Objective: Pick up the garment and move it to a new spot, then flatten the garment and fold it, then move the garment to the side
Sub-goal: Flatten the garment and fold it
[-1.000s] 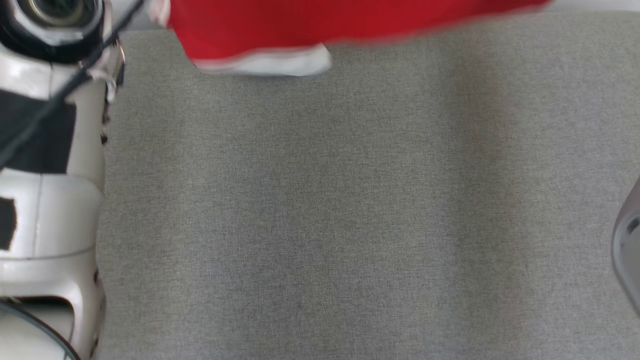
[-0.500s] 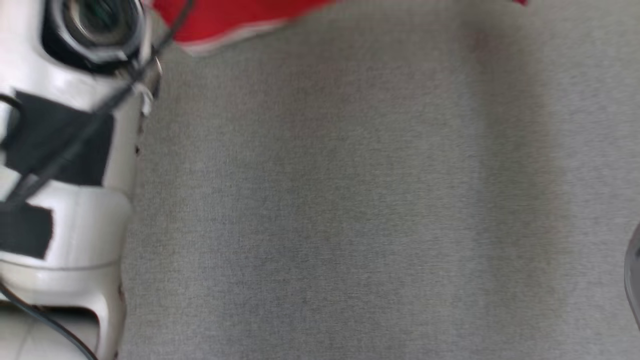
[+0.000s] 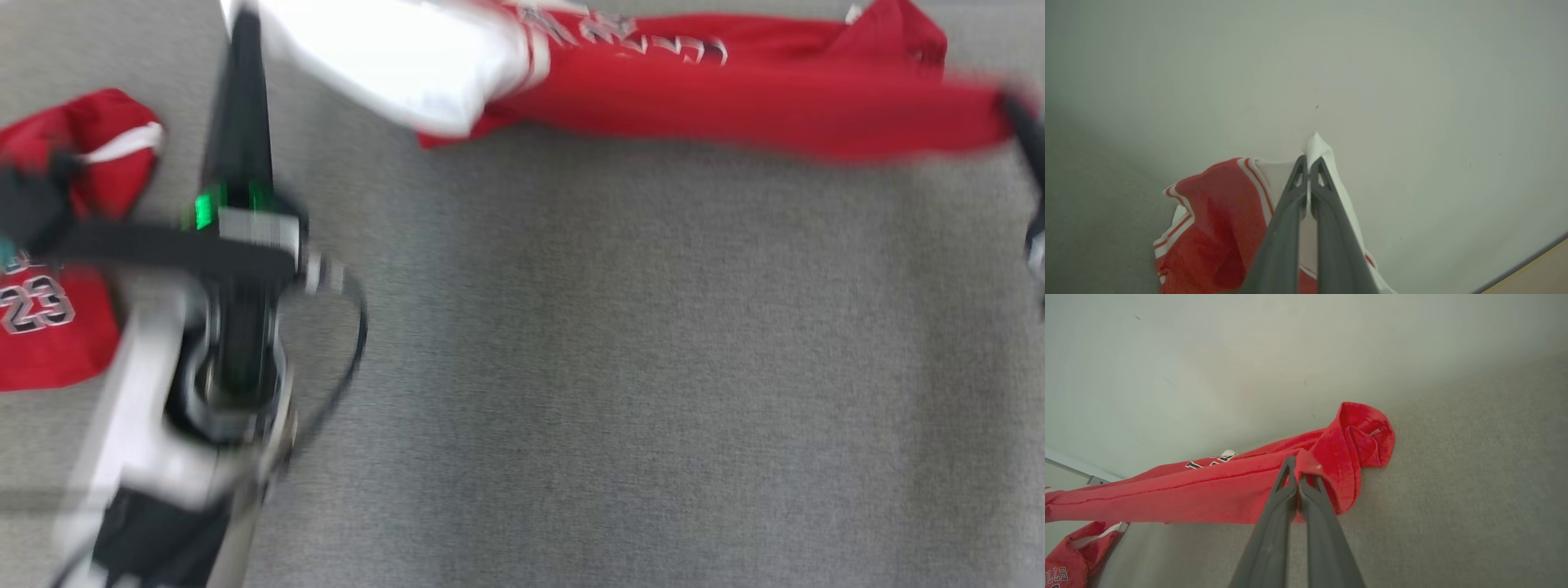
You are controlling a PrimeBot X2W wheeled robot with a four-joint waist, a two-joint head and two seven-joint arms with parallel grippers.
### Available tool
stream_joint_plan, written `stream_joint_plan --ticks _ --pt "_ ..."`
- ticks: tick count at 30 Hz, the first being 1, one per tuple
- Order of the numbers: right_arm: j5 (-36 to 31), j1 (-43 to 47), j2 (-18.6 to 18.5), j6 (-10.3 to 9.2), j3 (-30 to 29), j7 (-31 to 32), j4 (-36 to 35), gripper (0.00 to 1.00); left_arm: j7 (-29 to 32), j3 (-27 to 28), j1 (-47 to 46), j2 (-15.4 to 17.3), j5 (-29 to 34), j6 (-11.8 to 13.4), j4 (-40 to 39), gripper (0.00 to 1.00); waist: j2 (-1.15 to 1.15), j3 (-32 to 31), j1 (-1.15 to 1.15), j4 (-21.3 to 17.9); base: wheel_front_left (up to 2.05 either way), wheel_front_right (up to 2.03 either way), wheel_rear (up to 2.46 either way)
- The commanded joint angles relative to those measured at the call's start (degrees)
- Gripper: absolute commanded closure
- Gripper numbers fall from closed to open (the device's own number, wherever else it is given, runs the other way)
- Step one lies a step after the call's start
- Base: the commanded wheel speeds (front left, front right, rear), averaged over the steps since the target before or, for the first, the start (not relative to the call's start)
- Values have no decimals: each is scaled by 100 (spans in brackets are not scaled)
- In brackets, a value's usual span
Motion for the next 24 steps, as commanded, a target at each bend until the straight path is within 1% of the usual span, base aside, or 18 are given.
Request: stream_joint_plan --ticks 1,4,6,9,13,17,19,24 --pt "-132 247 182 0 -154 225 -214 100 78 -1 319 144 -21 84 -182 100 0 -278 2 160 0 0 0" --pt "-436 813 551 0 -632 1036 -1117 100 322 11 1161 400 -147 404 -939 100 0 -407 2 160 0 0 0" --pt "-490 1166 731 0 -782 1499 -1563 100 400 84 1712 539 -210 624 -1391 100 0 -492 2 160 0 0 0" --pt "-542 1592 802 0 -871 2007 -2016 100 468 166 2446 656 -353 902 -1969 100 0 -601 2 165 0 0 0" --pt "-309 2168 803 0 -827 2276 -2149 100 615 104 3228 780 -458 1172 -2541 100 0 -741 2 209 0 0 0" --pt "-415 2677 804 0 -780 2389 -2273 100 712 41 3852 835 -542 1374 -2852 100 0 -876 2 276 0 0 0" --pt "-444 2931 805 0 -780 2510 -2337 100 760 -18 4113 830 -622 1428 -2944 100 0 -922 2 322 0 0 0" --pt "-378 3586 803 0 -941 2930 -2520 100 946 -170 4672 1025 -672 1552 -2960 100 0 -985 2 394 0 0 0"
